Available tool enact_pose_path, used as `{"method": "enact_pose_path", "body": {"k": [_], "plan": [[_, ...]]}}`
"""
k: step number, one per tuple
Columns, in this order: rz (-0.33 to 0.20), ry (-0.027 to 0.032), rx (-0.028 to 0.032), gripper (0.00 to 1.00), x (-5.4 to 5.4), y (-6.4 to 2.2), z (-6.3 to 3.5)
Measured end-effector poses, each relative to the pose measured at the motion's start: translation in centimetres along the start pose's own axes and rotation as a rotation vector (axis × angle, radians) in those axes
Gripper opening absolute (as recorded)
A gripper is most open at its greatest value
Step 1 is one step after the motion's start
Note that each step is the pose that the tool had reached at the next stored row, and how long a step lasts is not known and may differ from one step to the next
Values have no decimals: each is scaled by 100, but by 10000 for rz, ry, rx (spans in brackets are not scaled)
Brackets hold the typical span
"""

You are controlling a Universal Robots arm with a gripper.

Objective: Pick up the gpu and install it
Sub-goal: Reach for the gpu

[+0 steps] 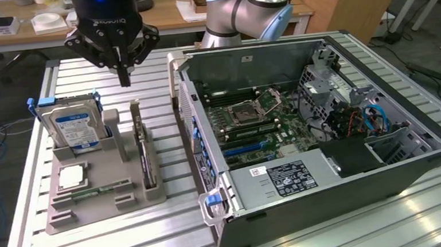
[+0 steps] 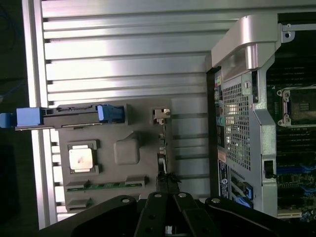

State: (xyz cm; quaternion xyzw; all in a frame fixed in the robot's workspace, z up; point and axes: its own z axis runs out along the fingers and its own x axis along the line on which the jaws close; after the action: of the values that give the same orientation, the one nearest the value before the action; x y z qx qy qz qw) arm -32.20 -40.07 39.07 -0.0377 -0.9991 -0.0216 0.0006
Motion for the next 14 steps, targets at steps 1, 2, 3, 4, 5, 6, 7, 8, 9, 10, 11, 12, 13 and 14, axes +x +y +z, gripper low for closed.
{"method": "enact_pose_path", "body": {"k": [1,2,3,4,5,6,7,8,9,10,11,12,13,14], "plan": [[0,2,0,10,11,-2,0],[0,4,1,10,22,-4,0],[0,6,0,10,36,-6,0],[0,8,0,10,49,-7,1],[1,9,1,10,62,-10,1],[1,11,1,10,75,-12,0],[1,13,2,10,88,-13,0],[1,14,1,10,100,-14,1],[1,15,1,10,112,-16,1],[2,19,2,10,121,-17,1],[1,19,1,10,120,-17,1],[0,18,1,10,120,-17,1],[0,18,1,10,120,-17,1],[1,19,1,10,121,-17,1]]}}
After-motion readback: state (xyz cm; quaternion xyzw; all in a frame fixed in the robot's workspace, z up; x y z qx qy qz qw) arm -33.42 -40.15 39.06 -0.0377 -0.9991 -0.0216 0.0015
